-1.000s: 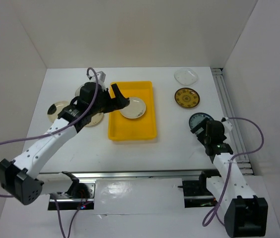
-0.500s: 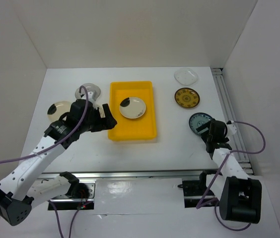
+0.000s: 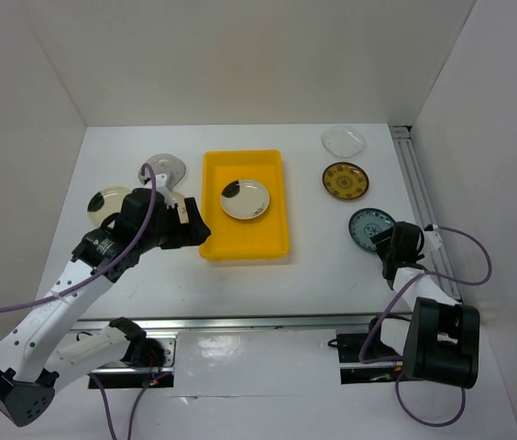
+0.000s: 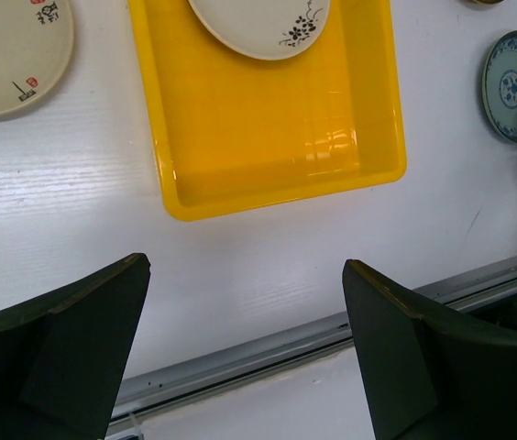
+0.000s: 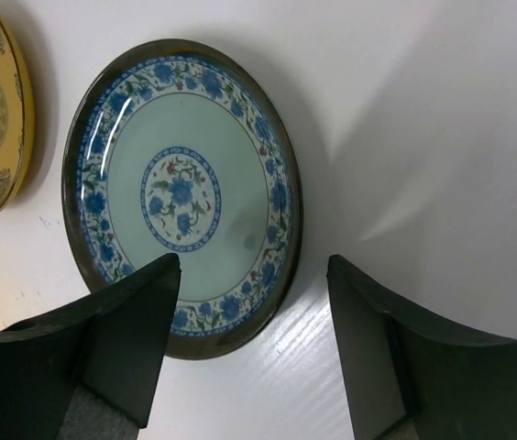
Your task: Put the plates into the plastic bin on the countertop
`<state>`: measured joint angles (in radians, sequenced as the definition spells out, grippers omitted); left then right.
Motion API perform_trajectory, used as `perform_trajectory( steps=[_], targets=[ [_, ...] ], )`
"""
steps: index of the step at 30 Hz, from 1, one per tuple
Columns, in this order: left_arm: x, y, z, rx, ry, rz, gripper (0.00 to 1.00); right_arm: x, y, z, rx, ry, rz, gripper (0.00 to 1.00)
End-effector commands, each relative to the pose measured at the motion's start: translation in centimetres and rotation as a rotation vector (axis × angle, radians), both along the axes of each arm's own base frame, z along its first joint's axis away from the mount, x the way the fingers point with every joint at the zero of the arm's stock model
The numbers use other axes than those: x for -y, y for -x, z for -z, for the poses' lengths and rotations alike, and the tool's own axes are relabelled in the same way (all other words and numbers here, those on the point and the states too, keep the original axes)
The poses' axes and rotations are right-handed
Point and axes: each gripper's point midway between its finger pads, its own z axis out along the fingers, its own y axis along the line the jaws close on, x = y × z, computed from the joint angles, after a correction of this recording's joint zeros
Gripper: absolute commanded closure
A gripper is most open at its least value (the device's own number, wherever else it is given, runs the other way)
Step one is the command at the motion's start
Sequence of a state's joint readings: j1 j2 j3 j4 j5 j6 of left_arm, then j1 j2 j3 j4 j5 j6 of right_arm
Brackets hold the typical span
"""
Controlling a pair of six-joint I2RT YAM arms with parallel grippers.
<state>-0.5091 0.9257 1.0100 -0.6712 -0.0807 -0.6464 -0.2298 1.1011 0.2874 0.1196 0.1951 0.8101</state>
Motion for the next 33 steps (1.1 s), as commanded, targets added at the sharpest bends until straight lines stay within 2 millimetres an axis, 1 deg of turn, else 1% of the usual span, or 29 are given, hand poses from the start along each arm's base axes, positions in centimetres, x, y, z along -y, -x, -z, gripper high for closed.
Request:
perform_trajectory(
  steps=[1, 2, 3, 4, 7, 11, 12, 14, 15, 16, 17, 19, 20, 21, 22, 23, 24, 25, 26, 27, 29, 30, 31, 32, 33],
  targets=[
    [-0.1, -0.3, -1.6, 0.050, -0.003, 0.012, 0.00, 0.0, 0.5, 1.5, -0.053, -0.020, 0.012, 0.30],
    [-0.1, -0.3, -1.6, 0.050, -0.003, 0.012, 0.00, 0.1, 0.3, 1.5, -0.057, -0.021, 0.012, 0.34],
    [-0.1, -0.3, -1.6, 0.050, -0.003, 0.012, 0.00, 0.0, 0.6, 1.7, -0.069, -0.023, 0.012, 0.37],
    [-0.1, -0.3, -1.6, 0.050, -0.003, 0.012, 0.00, 0.0, 0.8, 2.3, -0.091, -0.029, 0.012, 0.39],
    [-0.3, -0.4, -1.6, 0.053, -0.008, 0.005, 0.00, 0.0, 0.7, 2.3, -0.105, -0.032, 0.012, 0.51],
    [-0.5, -0.4, -1.8, 0.064, -0.009, -0.004, 0.00, -0.1, 1.2, 2.9, -0.135, -0.039, 0.012, 0.75],
    [-0.5, -0.4, -1.8, 0.064, -0.009, -0.004, 0.00, 0.0, 0.8, 2.5, -0.124, -0.036, 0.012, 0.79],
    [-0.6, -0.2, -1.6, 0.056, -0.013, -0.004, 0.00, -0.1, 1.1, 2.9, -0.142, -0.041, 0.012, 0.84],
    [-0.6, -0.2, -1.6, 0.056, -0.013, -0.004, 0.00, -0.2, 1.2, 3.0, -0.148, -0.048, 0.019, 0.90],
    [-0.6, -0.2, -1.6, 0.056, -0.013, -0.004, 0.00, -0.1, 0.9, 2.7, -0.139, -0.047, 0.019, 0.92],
    [-0.8, -0.1, -1.4, 0.049, -0.024, -0.012, 0.00, 0.3, 1.2, 2.8, -0.151, -0.043, 0.034, 1.00],
    [-0.9, 0.1, -1.9, 0.057, -0.020, -0.013, 0.00, 0.2, 1.3, 2.8, -0.156, -0.051, 0.041, 1.00],
    [-1.5, 0.1, -1.9, 0.064, -0.033, -0.032, 0.00, 0.3, 1.5, 2.6, -0.156, -0.053, 0.058, 1.00],
    [-1.6, 0.0, -2.0, 0.064, -0.032, -0.046, 0.00, 0.6, 1.3, 1.9, -0.143, -0.044, 0.064, 1.00],
    [-2.1, 0.2, -1.9, 0.063, -0.040, -0.064, 0.00, 0.6, 1.1, 0.8, -0.102, -0.041, 0.070, 1.00],
    [-2.4, -0.1, -2.3, 0.073, -0.039, -0.086, 0.00, 0.8, 1.2, 0.1, -0.096, -0.031, 0.080, 1.00],
    [-2.7, 0.1, -2.4, 0.076, -0.043, -0.093, 0.00, 0.9, 0.7, -1.3, -0.057, -0.031, 0.088, 1.00],
    [-3.2, 0.0, -2.2, 0.063, -0.041, -0.123, 0.00, 1.3, 0.0, -3.9, 0.016, -0.009, 0.096, 1.00],
    [-3.4, -0.1, -2.2, 0.066, -0.046, -0.132, 0.00, 1.3, 0.0, -4.8, 0.032, -0.006, 0.096, 1.00],
    [-3.9, -0.3, -2.2, 0.062, -0.040, -0.150, 0.00, 1.5, -0.3, -6.2, 0.065, 0.007, 0.104, 1.00],
    [-4.0, -0.2, -1.4, 0.038, -0.035, -0.147, 0.00, 1.8, -1.3, -10.0, 0.166, 0.027, 0.103, 1.00],
    [-4.2, -0.3, -1.4, 0.037, -0.035, -0.156, 0.00, 1.6, -1.6, -11.0, 0.189, 0.031, 0.085, 1.00],
    [-4.4, -0.4, -1.0, 0.029, -0.030, -0.164, 0.00, 0.8, -2.0, -11.9, 0.211, 0.024, 0.042, 1.00],
    [-4.4, -0.5, -0.6, 0.025, -0.032, -0.164, 0.00, 0.5, -2.6, -13.5, 0.257, 0.027, 0.013, 1.00],
    [-4.6, -0.6, -0.6, 0.023, -0.027, -0.173, 0.00, -0.4, -3.5, -14.6, 0.307, 0.035, -0.049, 1.00]
  ],
)
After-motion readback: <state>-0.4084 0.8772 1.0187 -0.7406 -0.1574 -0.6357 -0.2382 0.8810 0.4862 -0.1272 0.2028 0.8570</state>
